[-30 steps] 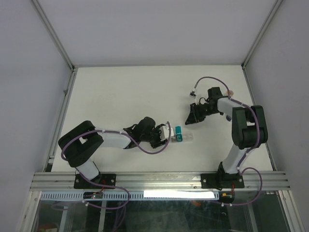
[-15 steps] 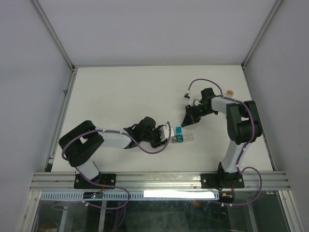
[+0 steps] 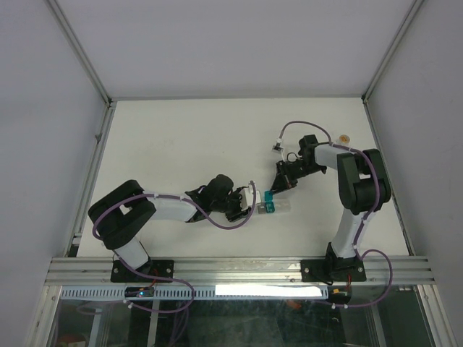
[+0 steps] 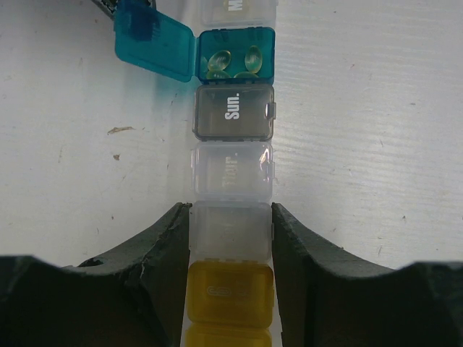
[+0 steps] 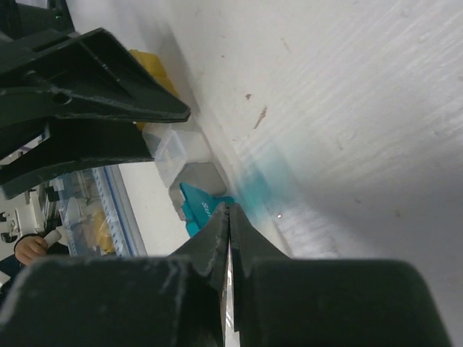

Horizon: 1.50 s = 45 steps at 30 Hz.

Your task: Sort the pills into containers

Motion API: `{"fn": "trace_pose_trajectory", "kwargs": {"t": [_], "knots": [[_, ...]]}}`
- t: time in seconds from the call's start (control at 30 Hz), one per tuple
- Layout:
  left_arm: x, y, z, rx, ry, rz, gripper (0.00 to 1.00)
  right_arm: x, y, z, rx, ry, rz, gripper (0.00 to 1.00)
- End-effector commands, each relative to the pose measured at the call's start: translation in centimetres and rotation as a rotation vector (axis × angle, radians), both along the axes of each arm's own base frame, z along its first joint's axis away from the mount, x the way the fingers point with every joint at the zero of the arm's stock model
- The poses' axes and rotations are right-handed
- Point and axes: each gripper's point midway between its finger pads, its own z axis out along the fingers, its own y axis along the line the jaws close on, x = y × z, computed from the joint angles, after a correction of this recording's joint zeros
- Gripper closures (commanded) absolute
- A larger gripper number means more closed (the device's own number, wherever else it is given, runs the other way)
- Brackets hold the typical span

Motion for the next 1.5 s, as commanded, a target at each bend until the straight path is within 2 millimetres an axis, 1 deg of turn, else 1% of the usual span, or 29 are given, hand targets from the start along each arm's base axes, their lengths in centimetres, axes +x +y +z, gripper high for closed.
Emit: {"fn": "trace_pose_trajectory", "kwargs": {"t": [0.0, 0.17, 0.3, 0.43, 0.63, 0.77, 0.93, 1.03, 1.27, 1.47], "knots": [[0.2, -0.4, 0.5, -0.022, 0.009, 0.007, 0.64, -0.7, 0.8, 3.9, 0.099, -0.118, 0.076, 1.00], [0.0, -0.5, 0.3, -0.014, 0.006, 0.011, 0.65, -1.9, 0.5, 4.5, 0.087, -0.161, 0.115, 1.00], [-0.1, -0.6, 0.2, -0.012, 0.001, 0.010, 0.65, -2.8, 0.4, 3.3, 0.009, -0.176, 0.150, 1.00], [-0.2, -0.6, 0.3, -0.011, -0.001, 0.009, 0.65, -3.2, 0.0, 2.2, -0.060, -0.179, 0.165, 1.00], [-0.3, -0.7, 0.3, -0.013, -0.004, 0.007, 0.65, -3.7, -0.5, 0.9, -0.177, -0.235, 0.188, 1.00], [-0.3, -0.7, 0.4, -0.013, -0.009, 0.007, 0.65, -3.3, -0.4, 1.4, -0.202, -0.279, 0.184, 1.00], [-0.4, -0.7, 0.4, -0.011, -0.011, 0.006, 0.66, -3.6, 0.5, 3.6, -0.139, -0.336, 0.191, 1.00], [-0.4, -0.7, 0.4, -0.010, -0.014, 0.005, 0.66, -3.8, 0.9, 4.3, -0.125, -0.363, 0.200, 1.00], [-0.4, -0.8, 0.6, -0.012, -0.018, 0.003, 0.66, -4.3, 1.0, 3.5, -0.145, -0.341, 0.217, 1.00], [-0.4, -0.8, 0.5, -0.011, -0.019, 0.002, 0.66, -4.3, 0.8, 3.3, -0.161, -0.346, 0.217, 1.00]]}}
